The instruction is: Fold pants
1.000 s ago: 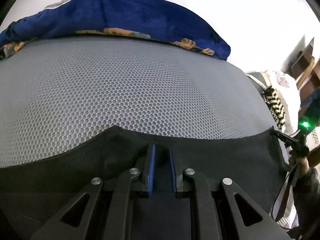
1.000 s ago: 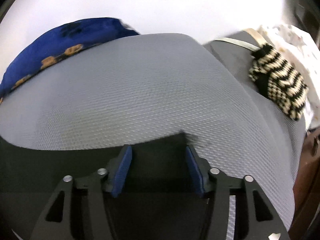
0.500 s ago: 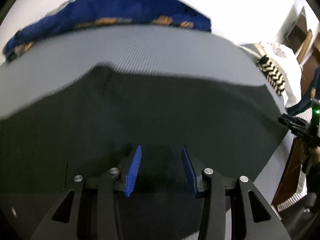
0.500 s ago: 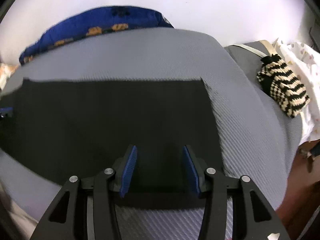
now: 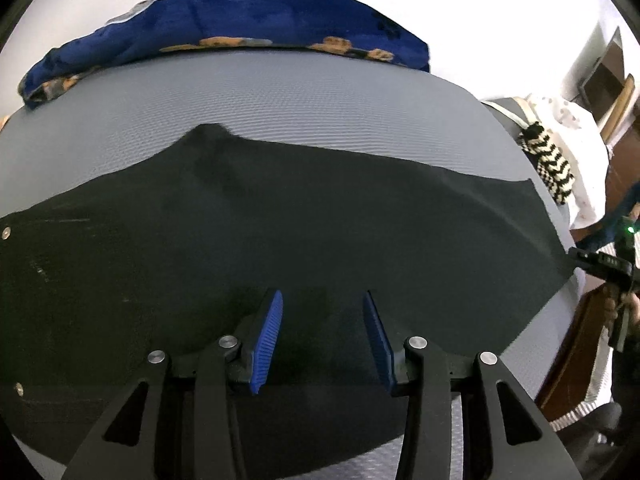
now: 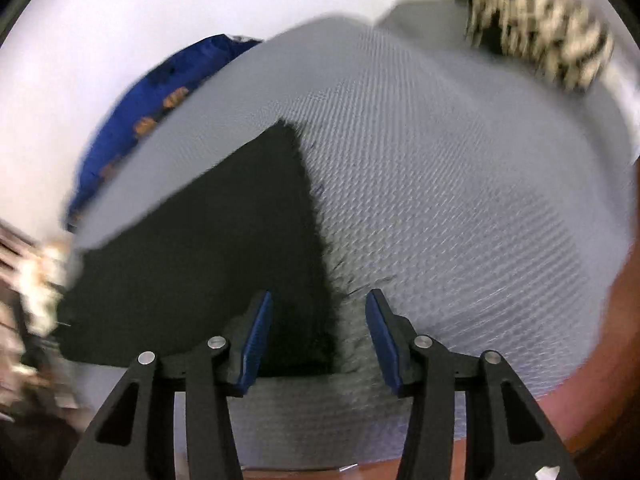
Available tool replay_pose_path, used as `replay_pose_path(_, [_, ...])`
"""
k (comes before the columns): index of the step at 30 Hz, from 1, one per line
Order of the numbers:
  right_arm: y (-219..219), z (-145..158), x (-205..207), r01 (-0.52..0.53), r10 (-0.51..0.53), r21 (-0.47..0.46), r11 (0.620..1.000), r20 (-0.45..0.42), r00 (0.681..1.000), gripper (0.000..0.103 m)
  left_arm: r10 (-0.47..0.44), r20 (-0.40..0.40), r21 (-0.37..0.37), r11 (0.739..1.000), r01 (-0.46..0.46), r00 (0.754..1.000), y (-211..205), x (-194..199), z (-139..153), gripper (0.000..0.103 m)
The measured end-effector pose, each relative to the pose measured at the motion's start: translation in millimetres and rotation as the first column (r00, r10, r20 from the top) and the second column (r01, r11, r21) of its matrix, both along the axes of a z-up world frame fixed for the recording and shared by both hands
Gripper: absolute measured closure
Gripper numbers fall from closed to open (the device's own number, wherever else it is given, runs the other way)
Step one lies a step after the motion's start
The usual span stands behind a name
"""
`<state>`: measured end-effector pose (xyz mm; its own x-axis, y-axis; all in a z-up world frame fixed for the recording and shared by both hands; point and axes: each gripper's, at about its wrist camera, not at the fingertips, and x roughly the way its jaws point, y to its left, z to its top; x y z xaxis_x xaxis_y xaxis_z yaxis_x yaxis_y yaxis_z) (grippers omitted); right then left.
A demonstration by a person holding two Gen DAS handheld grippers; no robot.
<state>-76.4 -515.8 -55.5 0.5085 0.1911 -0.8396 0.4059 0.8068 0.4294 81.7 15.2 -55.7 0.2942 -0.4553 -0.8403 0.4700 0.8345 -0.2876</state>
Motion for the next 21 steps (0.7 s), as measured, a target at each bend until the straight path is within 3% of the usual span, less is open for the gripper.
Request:
replay_pose_path(4, [-18,-12,0,-0.024,0.020,0.210,0.977,0.021,1.000,0.068,-0.035,0.003,-0.015,0.999,0.035,0.999,-22,-8,4,0.058])
replay_pose_path(8, [-22,-19,-6,-0.040,0.035,0.290,0.956,0.021,0.999,0.069,-0.058,-0.017,-0.020,0.998,0.058,0.998,-39,-13,0,0.058])
replay_pose_path(13, [-25,-32,-20,-0.035,-0.002,0.415,0.909,0.088,0.996,0.068,-0.094,-0.045,0.000,0.996,0.094,0.995,-57,-18,-9,0.058])
replay_pose_path(16, [-23,-42,-20,-0.033,-0.034,0.471,0.881,0.133,0.991,0.073,-0.105,-0.029,0.019,0.994,0.105,0.994,-61,-21,-11,0.058])
replay_pose_path(21, [-11,-44,-6,-0.013,-0.056,0.464,0.886,0.134,0.989,0.086,-0.096,-0.019,0.012,0.995,0.096,0.995,-60,-21,-13,0.057])
